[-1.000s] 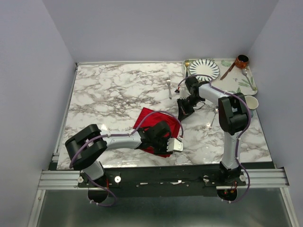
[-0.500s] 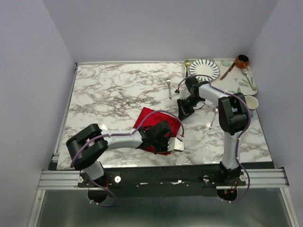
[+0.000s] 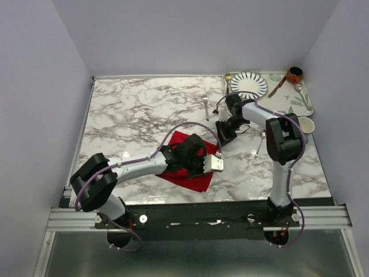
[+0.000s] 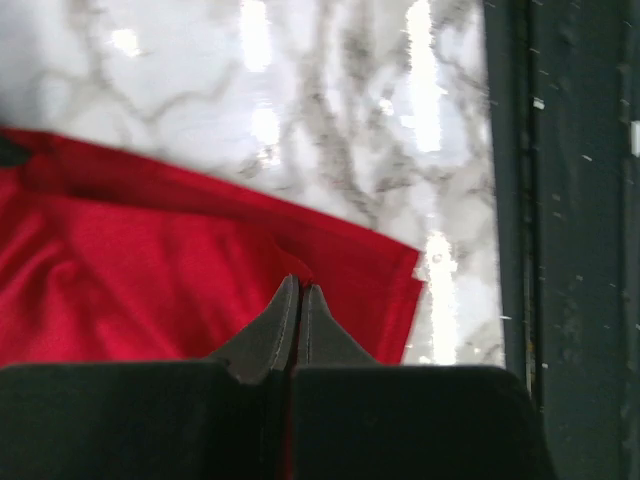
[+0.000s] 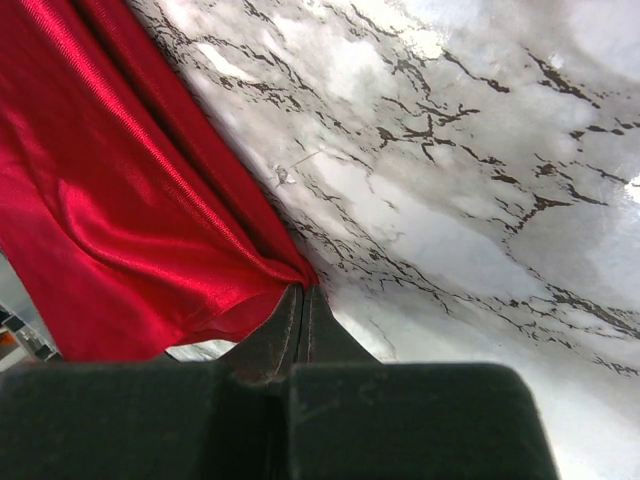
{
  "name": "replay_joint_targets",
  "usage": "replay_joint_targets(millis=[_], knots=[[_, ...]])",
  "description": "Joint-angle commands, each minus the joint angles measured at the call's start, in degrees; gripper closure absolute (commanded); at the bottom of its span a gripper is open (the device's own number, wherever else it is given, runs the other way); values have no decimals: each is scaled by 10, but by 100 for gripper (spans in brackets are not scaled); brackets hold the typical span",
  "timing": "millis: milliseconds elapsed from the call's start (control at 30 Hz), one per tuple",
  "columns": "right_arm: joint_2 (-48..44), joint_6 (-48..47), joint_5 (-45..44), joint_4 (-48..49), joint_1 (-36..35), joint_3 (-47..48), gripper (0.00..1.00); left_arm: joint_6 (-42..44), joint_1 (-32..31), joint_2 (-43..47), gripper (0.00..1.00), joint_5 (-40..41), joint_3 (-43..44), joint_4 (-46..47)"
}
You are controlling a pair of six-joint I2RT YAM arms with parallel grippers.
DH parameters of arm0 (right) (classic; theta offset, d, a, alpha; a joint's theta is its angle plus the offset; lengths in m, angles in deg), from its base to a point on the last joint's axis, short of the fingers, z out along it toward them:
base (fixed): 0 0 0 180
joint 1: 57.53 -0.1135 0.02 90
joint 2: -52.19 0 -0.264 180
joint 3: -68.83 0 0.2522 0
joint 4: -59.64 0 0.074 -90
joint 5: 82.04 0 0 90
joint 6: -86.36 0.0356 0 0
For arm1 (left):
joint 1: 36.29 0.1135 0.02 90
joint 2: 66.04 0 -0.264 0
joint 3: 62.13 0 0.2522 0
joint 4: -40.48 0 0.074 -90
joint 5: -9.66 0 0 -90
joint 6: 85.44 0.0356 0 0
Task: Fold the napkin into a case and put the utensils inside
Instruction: Pick up the top corner of the square folded napkin from the center of the board, then fold the top corner of the square-folded napkin at the center of the board.
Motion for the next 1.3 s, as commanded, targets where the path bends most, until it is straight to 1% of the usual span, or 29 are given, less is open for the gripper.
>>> replay_joint_targets(millis=[0, 100, 167, 200, 300, 567, 733, 867, 900, 967, 1000, 1033, 1067, 1100, 1200, 1267], knots=[[-12, -11, 4, -5, 2, -1, 99, -28, 90, 14, 100, -50, 48, -31], [-12, -12, 4, -6, 2, 1, 99, -26, 170, -10, 100, -74, 91, -53], [-9, -13, 6, -8, 2, 5, 99, -21, 200, -40, 100, -87, 125, -73], [-6, -13, 6, -8, 2, 8, 99, -21, 228, -51, 100, -92, 135, -76], [-2, -14, 7, -14, 2, 17, 99, -26, 268, -91, 100, -97, 162, -76], [3, -24, 7, -26, 2, 27, 99, -43, 326, -179, 95, -82, 213, -37], [6, -29, 7, -32, 2, 32, 99, -29, 345, -201, 94, -79, 226, -40], [8, -32, 7, -35, 1, 35, 99, -34, 357, -209, 95, -76, 236, -47], [9, -32, 8, -35, 2, 37, 99, -33, 359, -211, 93, -73, 239, -49], [12, -31, 9, -37, 1, 41, 99, -29, 359, -222, 84, -68, 254, -74], [13, -32, 9, -38, 2, 44, 99, -29, 360, -227, 72, -60, 263, -86], [13, -32, 9, -40, 2, 45, 99, -34, 363, -231, 65, -57, 281, -98], [13, -34, 10, -41, 2, 46, 99, -35, 367, -241, 58, -60, 294, -132], [14, -34, 11, -40, 1, 47, 99, -34, 371, -245, 49, -75, 304, -151], [18, -37, 14, -43, 1, 51, 99, -33, 386, -258, 38, -92, 339, -198], [19, -38, 16, -44, 1, 56, 99, -33, 395, -273, 37, -110, 366, -229]])
